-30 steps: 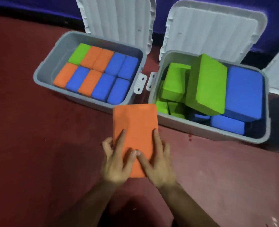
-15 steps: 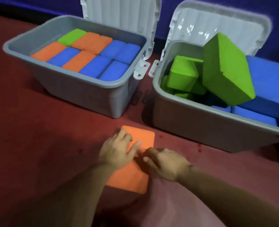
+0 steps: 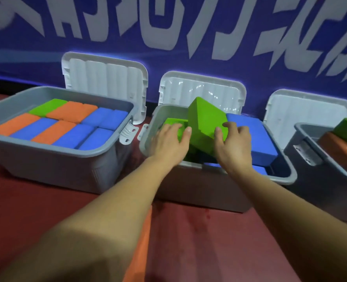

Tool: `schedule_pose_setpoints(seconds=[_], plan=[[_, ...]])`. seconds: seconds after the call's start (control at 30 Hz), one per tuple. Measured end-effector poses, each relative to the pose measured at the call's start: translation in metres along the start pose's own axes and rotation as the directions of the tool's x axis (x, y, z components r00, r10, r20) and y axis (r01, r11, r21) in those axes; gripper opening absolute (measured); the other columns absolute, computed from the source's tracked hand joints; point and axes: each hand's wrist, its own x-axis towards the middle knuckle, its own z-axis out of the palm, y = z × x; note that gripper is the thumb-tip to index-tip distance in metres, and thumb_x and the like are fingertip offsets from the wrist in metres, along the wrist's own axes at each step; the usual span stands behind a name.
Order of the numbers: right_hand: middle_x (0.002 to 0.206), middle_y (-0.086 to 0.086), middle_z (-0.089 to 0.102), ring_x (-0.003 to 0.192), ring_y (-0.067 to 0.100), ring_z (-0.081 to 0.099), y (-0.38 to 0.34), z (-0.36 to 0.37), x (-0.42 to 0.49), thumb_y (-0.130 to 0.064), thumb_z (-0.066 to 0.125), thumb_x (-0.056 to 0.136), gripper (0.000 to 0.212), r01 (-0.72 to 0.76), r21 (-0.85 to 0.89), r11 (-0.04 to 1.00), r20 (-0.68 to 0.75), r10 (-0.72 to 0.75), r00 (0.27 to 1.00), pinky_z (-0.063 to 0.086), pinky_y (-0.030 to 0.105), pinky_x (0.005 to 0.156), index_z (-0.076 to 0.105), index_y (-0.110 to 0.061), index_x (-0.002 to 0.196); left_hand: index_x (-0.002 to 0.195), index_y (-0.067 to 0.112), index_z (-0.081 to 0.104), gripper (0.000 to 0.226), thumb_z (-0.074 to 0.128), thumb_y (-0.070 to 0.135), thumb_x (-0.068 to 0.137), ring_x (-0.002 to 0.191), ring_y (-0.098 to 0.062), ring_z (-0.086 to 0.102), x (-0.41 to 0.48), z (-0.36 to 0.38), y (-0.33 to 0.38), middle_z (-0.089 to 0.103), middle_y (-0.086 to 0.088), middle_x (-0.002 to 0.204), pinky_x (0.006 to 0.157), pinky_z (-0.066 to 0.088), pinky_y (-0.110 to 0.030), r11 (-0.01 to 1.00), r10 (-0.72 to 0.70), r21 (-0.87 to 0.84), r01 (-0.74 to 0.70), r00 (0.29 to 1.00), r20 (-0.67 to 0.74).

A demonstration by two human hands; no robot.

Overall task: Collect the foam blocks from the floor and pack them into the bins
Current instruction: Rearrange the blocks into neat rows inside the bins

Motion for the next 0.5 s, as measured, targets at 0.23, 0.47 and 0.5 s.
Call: schedule_pose_setpoints(seconds=[0.23, 0.47, 0.5], plan=[[0.154, 0.024, 0.035, 0.144, 0.042, 0.028, 0.029, 0.009, 0.019, -0.061, 0.035, 0.102, 0.068, -0.337, 0.166, 0.927, 0.243, 0.293, 0.925, 0.024, 0.050, 0.118, 0.032, -0.022, 0.157, 0.161, 0.038, 0.007, 0.070, 0.029, 0.066, 0.100, 0.152, -0.034, 0.021, 0.021, 0.058, 0.039, 0.017, -0.010, 0.168, 0.121, 0.021, -0.051, 0.990, -0.084, -0.098, 0.101, 0.983, 0.162], [0.158, 0.018, 0.035, 0.144, 0.033, 0.037, 0.039, 0.010, 0.022, -0.049, 0.050, 0.102, 0.068, -0.380, 0.334, 0.863, 0.253, 0.307, 0.918, 0.031, 0.035, 0.113, 0.034, -0.011, 0.156, 0.158, 0.032, 0.024, 0.072, 0.045, 0.064, 0.098, 0.149, -0.027, 0.029, 0.016, 0.066, 0.046, 0.026, -0.007, 0.164, 0.119, 0.026, -0.042, 0.929, -0.114, -0.345, 0.133, 0.991, 0.074], [0.158, 0.018, 0.035, 0.145, 0.032, 0.037, 0.037, 0.009, 0.022, -0.047, 0.053, 0.101, 0.070, -0.376, 0.348, 0.859, 0.248, 0.302, 0.920, 0.031, 0.035, 0.114, 0.032, -0.009, 0.157, 0.156, 0.031, 0.030, 0.070, 0.047, 0.064, 0.097, 0.143, -0.027, 0.037, 0.015, 0.059, 0.047, 0.032, -0.007, 0.159, 0.114, 0.030, -0.040, 0.928, -0.115, -0.349, 0.128, 0.992, 0.059]])
